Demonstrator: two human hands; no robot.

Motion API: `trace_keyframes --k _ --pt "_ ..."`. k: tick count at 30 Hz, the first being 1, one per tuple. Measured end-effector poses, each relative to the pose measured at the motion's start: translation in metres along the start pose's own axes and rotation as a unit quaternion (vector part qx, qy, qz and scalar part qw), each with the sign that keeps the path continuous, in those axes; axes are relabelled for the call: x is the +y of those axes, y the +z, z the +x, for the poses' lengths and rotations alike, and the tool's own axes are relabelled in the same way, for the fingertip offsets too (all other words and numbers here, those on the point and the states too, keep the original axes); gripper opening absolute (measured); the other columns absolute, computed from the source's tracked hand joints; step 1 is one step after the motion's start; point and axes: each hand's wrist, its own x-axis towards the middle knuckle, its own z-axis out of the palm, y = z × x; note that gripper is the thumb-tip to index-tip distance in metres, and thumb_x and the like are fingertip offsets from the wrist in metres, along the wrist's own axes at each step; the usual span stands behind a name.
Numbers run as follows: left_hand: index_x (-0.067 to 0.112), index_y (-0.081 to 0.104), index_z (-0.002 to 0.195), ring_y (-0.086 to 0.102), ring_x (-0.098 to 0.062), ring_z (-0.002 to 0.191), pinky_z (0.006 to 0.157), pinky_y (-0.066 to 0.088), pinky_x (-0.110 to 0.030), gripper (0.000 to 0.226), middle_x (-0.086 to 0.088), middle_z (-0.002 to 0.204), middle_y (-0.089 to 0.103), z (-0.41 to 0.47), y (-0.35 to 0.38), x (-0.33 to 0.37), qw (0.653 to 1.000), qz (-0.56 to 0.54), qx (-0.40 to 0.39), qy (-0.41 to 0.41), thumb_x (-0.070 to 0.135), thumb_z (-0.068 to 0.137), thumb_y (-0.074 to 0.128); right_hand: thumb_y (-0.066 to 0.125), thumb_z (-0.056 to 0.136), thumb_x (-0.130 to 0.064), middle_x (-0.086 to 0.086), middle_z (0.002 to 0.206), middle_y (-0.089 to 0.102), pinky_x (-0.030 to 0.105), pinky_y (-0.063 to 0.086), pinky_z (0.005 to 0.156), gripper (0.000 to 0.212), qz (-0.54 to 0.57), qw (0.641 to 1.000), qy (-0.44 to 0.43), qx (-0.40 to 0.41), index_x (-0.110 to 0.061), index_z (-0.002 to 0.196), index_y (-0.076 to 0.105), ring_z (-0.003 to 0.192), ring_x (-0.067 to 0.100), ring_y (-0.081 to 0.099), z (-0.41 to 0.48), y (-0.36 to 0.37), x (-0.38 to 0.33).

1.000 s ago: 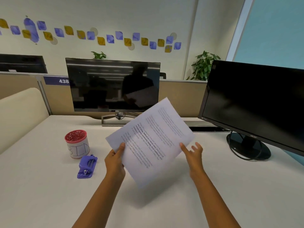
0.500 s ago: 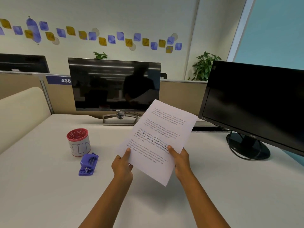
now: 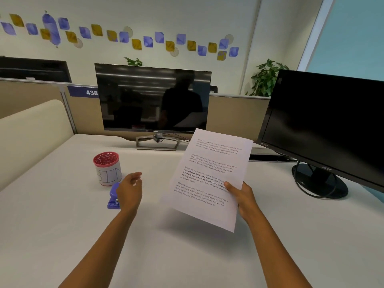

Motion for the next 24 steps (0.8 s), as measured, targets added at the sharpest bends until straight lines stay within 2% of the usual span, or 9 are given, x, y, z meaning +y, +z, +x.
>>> trace_keyframes --k 2,5,8,11,15,20,24 --pt "0.007 0.060 0.118 0.057 -0.031 0.113 0.086 0.045 -0.032 0.029 -0.015 0.123 0.062 0.006 -0.006 -0.002 0.999 0.050 0.018 0.007 0.005 0.091 0.050 0.066 0.084 -0.012 0.013 0.119 0.066 0.045 0.054 0.088 0.041 -0.005 1.000 0.003 -0.001 -0.006 0.124 0.057 0.103 0.030 0.066 -0.001 -0.001 0.003" --pt "0.007 0.055 0.125 0.051 -0.038 0.119 0.099 0.042 -0.044 0.036 -0.019 0.131 0.055 0.018 -0.015 -0.010 0.992 0.119 0.036 -0.022 0.008 0.089 0.051 0.065 0.085 -0.012 0.013 0.119 0.066 0.047 0.054 0.087 0.041 -0.012 1.000 0.005 -0.002 -0.007 0.124 0.057 0.102 0.031 0.066 -0.002 0.000 0.007" --pt "-0.001 0.055 0.122 0.053 -0.043 0.113 0.095 0.044 -0.049 0.037 -0.025 0.125 0.056 0.031 -0.023 -0.023 0.981 0.186 0.043 -0.044 0.012 0.087 0.053 0.066 0.084 -0.012 0.013 0.119 0.066 0.045 0.055 0.086 0.041 -0.012 1.000 0.005 -0.005 -0.006 0.124 0.057 0.103 0.031 0.066 -0.003 0.000 0.009" --pt "-0.007 0.059 0.112 0.057 -0.044 0.103 0.086 0.047 -0.048 0.035 -0.028 0.114 0.061 0.038 -0.030 -0.035 0.979 0.169 0.037 -0.106 0.018 0.088 0.053 0.065 0.084 -0.012 0.012 0.118 0.066 0.043 0.056 0.085 0.041 -0.014 1.000 0.003 -0.005 -0.007 0.124 0.056 0.102 0.030 0.066 -0.003 -0.001 0.009" --pt "-0.011 0.063 0.107 0.058 -0.044 0.102 0.085 0.046 -0.044 0.034 -0.032 0.108 0.064 0.041 -0.033 -0.041 0.983 0.126 0.014 -0.133 0.016 0.090 0.051 0.065 0.084 -0.012 0.013 0.120 0.065 0.047 0.054 0.088 0.042 -0.013 1.000 0.003 -0.006 -0.007 0.125 0.056 0.103 0.030 0.065 -0.003 -0.005 0.011" --pt "-0.009 0.059 0.117 0.057 -0.043 0.108 0.091 0.044 -0.042 0.038 -0.029 0.116 0.062 0.048 -0.036 -0.045 0.981 0.102 0.012 -0.166 0.018 0.090 0.055 0.065 0.084 -0.013 0.012 0.119 0.066 0.043 0.056 0.085 0.042 -0.016 1.000 0.001 -0.009 -0.008 0.125 0.056 0.101 0.028 0.066 -0.002 -0.004 0.015" --pt "-0.006 0.058 0.119 0.057 -0.041 0.109 0.091 0.043 -0.040 0.040 -0.027 0.119 0.061 0.048 -0.038 -0.045 0.976 0.124 -0.006 -0.176 0.022 0.092 0.053 0.067 0.082 -0.014 0.012 0.119 0.066 0.047 0.053 0.089 0.043 -0.012 1.000 0.004 -0.012 -0.009 0.124 0.057 0.103 0.029 0.065 -0.004 -0.006 0.018"
